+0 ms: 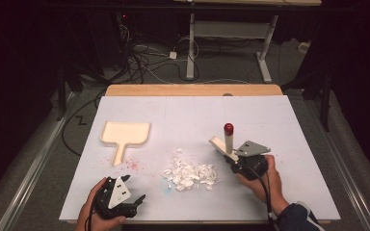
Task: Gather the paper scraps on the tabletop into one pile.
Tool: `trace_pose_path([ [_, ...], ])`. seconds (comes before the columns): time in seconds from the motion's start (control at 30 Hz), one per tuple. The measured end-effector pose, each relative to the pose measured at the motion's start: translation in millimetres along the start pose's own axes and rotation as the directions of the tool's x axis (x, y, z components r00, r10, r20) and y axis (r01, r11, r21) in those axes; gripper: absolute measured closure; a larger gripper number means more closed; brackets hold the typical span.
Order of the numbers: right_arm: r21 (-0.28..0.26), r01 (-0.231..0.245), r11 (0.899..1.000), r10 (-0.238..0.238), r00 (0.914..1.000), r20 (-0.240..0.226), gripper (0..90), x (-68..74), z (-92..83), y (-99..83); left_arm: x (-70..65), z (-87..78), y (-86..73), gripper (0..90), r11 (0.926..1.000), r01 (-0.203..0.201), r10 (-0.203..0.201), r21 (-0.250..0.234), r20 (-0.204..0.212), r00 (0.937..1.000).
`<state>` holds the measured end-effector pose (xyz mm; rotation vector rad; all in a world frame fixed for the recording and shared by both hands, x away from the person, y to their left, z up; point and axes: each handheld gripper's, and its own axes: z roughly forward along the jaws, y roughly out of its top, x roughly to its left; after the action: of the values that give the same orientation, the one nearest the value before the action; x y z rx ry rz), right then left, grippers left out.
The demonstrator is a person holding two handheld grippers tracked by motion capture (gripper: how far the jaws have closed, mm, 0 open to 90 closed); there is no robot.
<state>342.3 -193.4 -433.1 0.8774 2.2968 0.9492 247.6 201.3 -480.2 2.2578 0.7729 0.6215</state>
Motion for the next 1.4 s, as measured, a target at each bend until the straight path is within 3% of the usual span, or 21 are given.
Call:
trace_pose_path([
  [0.07,-0.021,0.003,1.0,-0.004,0.9991,-0.041,67.7,17.5,9.9,11.1,-0.2,1.0,0.1,19.5,1.0,-0.002,0.002,0.003,0.001,1.0],
  [0.2,-0.047,0.012,0.999,-0.016,0.9959,-0.089,67.8,32.7,17.0,21.9,0.7,1.0,-0.7,19.2,1.0,-0.001,0.001,0.005,0.003,1.0],
  [0.23,-0.057,0.012,0.998,-0.019,0.9923,-0.122,67.8,39.1,18.0,26.7,0.9,0.8,-1.0,19.2,1.0,0.001,-0.001,0.004,0.003,1.0],
  [0.4,-0.093,0.04,0.995,-0.051,0.9915,-0.119,67.8,44.2,12.9,32.0,0.8,-1.0,-2.5,19.2,1.0,0.002,-0.002,0.006,-0.001,1.0],
  [0.63,-0.105,0.015,0.994,-0.019,0.9992,-0.035,67.7,26.2,-7.8,24.6,0.4,-2.3,-2.5,19.2,1.0,0.003,-0.003,0.005,-0.009,1.0],
  [0.67,-0.096,0.006,0.995,-0.006,1.0,0.001,67.7,19.5,-11.9,19.7,0.3,-2.2,-2.3,19.2,1.0,0.003,-0.003,0.006,-0.01,0.9999],
  [0.77,-0.077,-0.032,0.997,0.036,0.9984,0.043,67.6,10.5,-16.7,8.9,-0.3,-2.1,-1.7,19.2,1.0,0.001,-0.001,0.008,-0.012,0.9999],
  [0.9,-0.045,-0.056,0.997,0.059,0.996,0.067,67.6,7.1,-22.0,-4.1,-0.4,-2.3,-1.5,19.2,1.0,-0.003,0.003,0.008,-0.014,0.9999],
  [1.0,-0.027,-0.059,0.998,0.06,0.9965,0.058,67.6,9.1,-19.5,-7.5,-0.4,-1.9,-1.1,19.2,1.0,-0.006,0.006,0.007,-0.011,0.9999],
  [1.07,-0.02,-0.055,0.998,0.056,0.997,0.053,67.7,14.1,-13.4,-7.5,-0.7,-1.5,-0.4,19.2,1.0,-0.009,0.009,0.003,-0.009,0.9999],
  [1.13,-0.032,-0.029,0.999,0.031,0.9958,0.086,67.7,27.3,-4.2,-1.1,-1.2,-1.3,0.2,19.2,0.9999,-0.012,0.012,0.002,-0.006,0.9999],
  [1.23,-0.037,-0.055,0.998,0.057,0.9958,0.071,67.3,38.7,3.0,3.1,-1.0,-0.9,0.5,19.2,0.9999,-0.012,0.012,0.001,-0.003,0.9999],
  [1.4,-0.078,-0.048,0.996,0.053,0.9972,0.053,66.1,82.2,21.4,19.5,-0.4,-2.2,0.3,19.2,1.0,0.001,-0.001,-0.006,-0.008,1.0],
])
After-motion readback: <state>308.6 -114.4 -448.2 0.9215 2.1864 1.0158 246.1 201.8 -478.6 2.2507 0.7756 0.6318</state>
